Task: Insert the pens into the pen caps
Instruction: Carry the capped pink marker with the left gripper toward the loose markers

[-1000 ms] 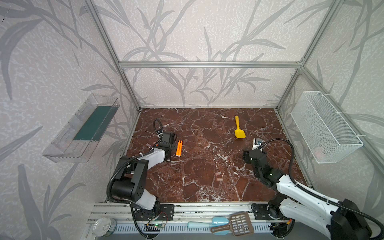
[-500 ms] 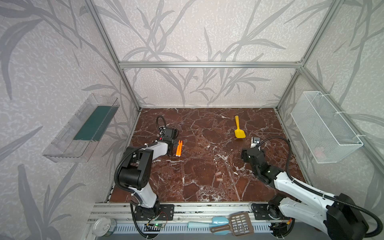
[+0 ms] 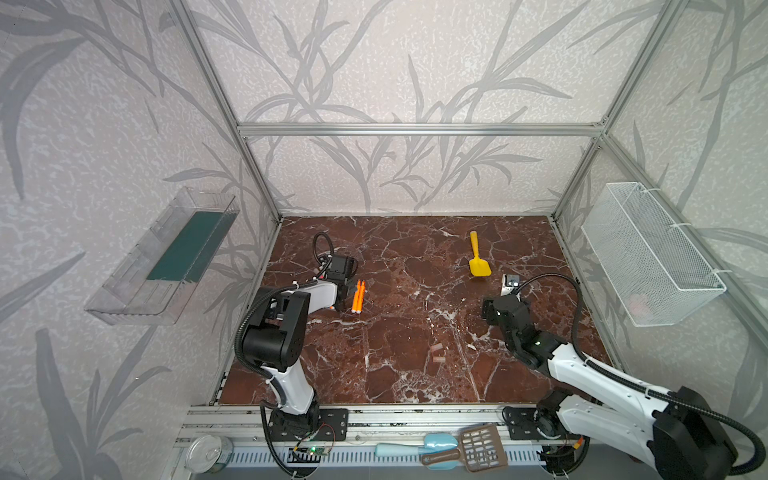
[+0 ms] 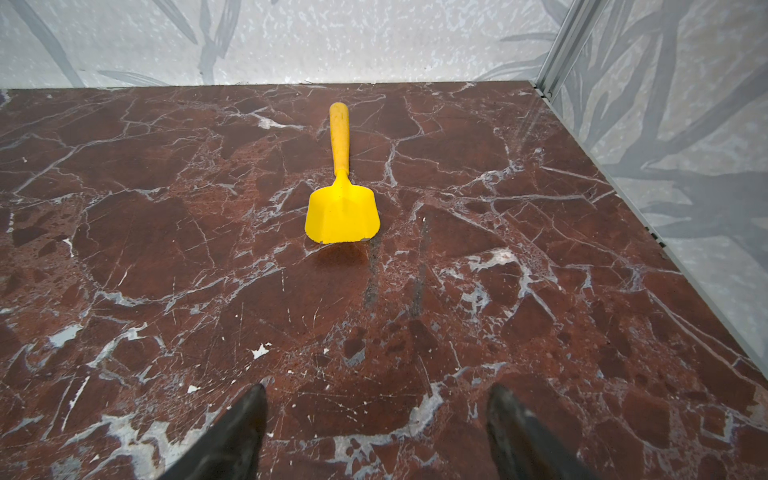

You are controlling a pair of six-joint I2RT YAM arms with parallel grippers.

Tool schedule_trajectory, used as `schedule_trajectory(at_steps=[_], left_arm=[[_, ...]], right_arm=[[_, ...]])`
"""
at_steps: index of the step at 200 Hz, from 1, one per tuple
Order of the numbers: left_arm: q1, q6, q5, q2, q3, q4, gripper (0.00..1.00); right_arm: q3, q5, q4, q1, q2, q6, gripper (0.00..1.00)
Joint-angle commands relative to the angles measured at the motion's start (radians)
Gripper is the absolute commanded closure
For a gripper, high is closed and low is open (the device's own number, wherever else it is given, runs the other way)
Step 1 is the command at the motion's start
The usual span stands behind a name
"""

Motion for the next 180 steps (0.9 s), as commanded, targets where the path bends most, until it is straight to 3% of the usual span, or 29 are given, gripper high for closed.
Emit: schedule_trajectory(at_steps=[1,32,81,134,161,170,180], left_arm=[[0.005,-0.023,-0.03,-0.016,0.016,-0.023,0.75],[0.005,-0.013,-0.038,-0.051,0.015,-0.049,0.68],[0.005,0.04,-0.002,-0.173,0.031,-0.121,0.68],[0.0,0.057,0.076,-0.44,-0.056,-0.131,0.62],[0.004,-0.067,-0.038,-0.613,-0.135,-0.163,0.57],[0.005,-0.092,-0.055,-0.688,-0.198,-0.097,0.57],[0.008,-0.051,-0.03,-0.767,-0.288,0.039,0.64]], right_arm=[[0.022,0.004,-0.006,-0.005,-0.006,0.005,0.19],[0.021,0.004,-0.006,-0.006,-0.008,0.005,0.18],[0.025,0.0,-0.003,-0.007,0.003,0.003,0.18],[0.031,-0.003,-0.009,-0.005,0.01,0.006,0.18],[0.032,-0.004,-0.009,-0.006,0.013,0.005,0.18],[0.033,-0.005,-0.009,-0.006,0.014,0.006,0.18],[0.033,-0.009,-0.011,-0.005,0.013,0.006,0.19]])
